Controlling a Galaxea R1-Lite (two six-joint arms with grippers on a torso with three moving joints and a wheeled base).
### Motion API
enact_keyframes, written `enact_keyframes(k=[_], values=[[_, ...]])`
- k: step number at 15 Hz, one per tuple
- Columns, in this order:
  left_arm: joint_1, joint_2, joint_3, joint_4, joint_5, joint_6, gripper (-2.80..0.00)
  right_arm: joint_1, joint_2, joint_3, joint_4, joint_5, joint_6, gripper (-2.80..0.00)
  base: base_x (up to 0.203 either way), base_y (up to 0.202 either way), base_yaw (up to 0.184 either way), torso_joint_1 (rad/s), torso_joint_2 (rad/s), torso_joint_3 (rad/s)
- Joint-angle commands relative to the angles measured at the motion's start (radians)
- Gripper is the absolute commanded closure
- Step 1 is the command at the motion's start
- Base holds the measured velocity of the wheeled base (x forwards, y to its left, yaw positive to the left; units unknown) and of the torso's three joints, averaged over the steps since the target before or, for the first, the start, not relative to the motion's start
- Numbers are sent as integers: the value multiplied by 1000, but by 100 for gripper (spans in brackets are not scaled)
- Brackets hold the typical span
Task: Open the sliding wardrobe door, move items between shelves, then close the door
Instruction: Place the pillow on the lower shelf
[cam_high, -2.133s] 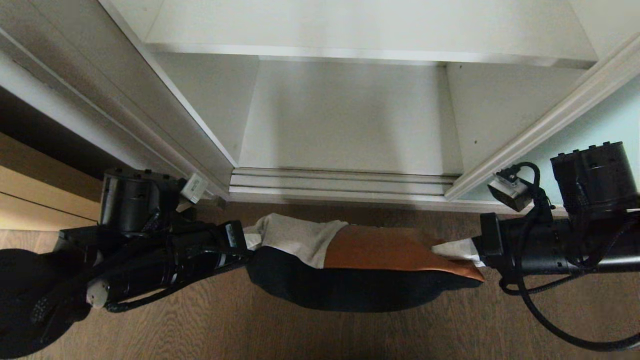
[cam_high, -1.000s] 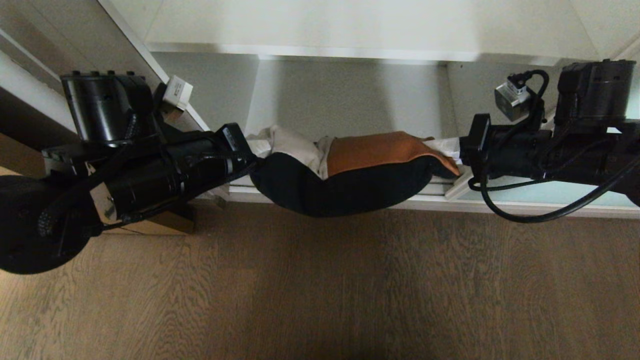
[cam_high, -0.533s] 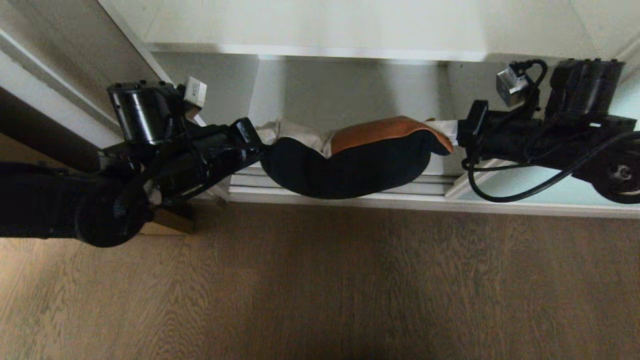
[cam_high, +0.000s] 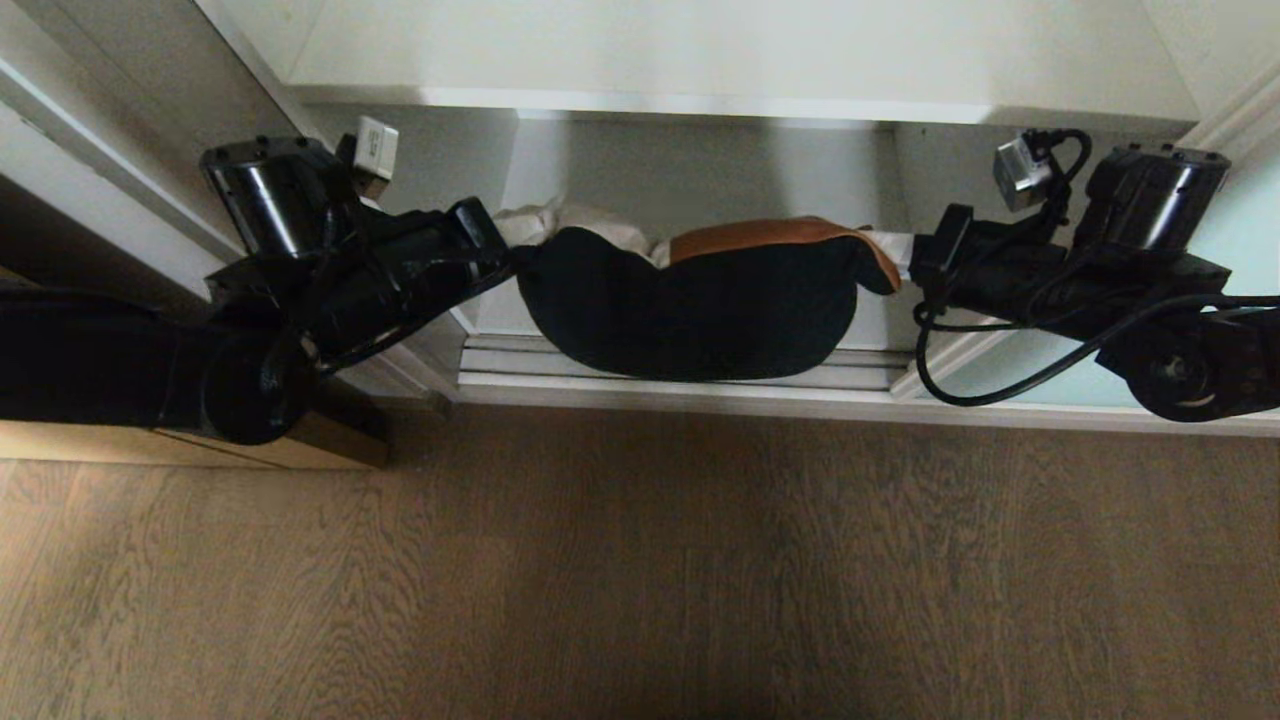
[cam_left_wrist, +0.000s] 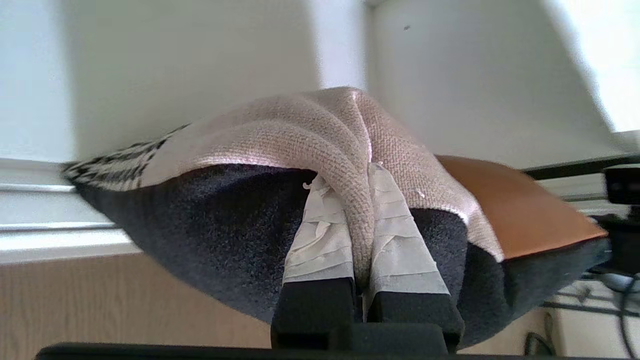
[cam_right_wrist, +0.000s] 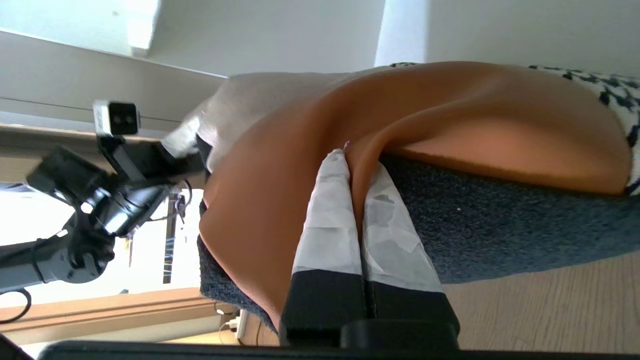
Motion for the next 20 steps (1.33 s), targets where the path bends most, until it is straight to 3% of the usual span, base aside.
enact_keyframes(k=[1, 5, 7, 9, 11, 14, 16, 20], values=[[-1, -42, -64, 33, -29, -3, 0, -12, -51, 28, -6, 7, 5, 0, 0, 0, 0, 0, 0, 0], [-6, -11, -180, 94, -61, 1, 0, -29, -44, 74, -85, 48, 8, 0, 0, 0, 0, 0, 0, 0], [-6, 27, -165, 88, -86, 4, 0, -33, 5, 93, -122, 63, 12, 0, 0, 0, 0, 0, 0, 0], [-2, 103, -133, 27, -93, 28, 0, -34, 96, 100, -191, 80, 12, 0, 0, 0, 0, 0, 0, 0], [15, 199, -86, -112, -99, 38, 0, -34, 223, 96, -294, 100, 12, 0, 0, 0, 0, 0, 0, 0], [70, 342, -67, -244, -145, 39, 0, -36, 374, 96, -492, 151, 11, 0, 0, 0, 0, 0, 0, 0], [107, 361, -52, -273, -198, 35, 0, -37, 373, 129, -533, 204, 11, 0, 0, 0, 0, 0, 0, 0], [121, 362, 27, -323, -210, 34, 0, -37, 363, 67, -548, 240, 14, 0, 0, 0, 0, 0, 0, 0]])
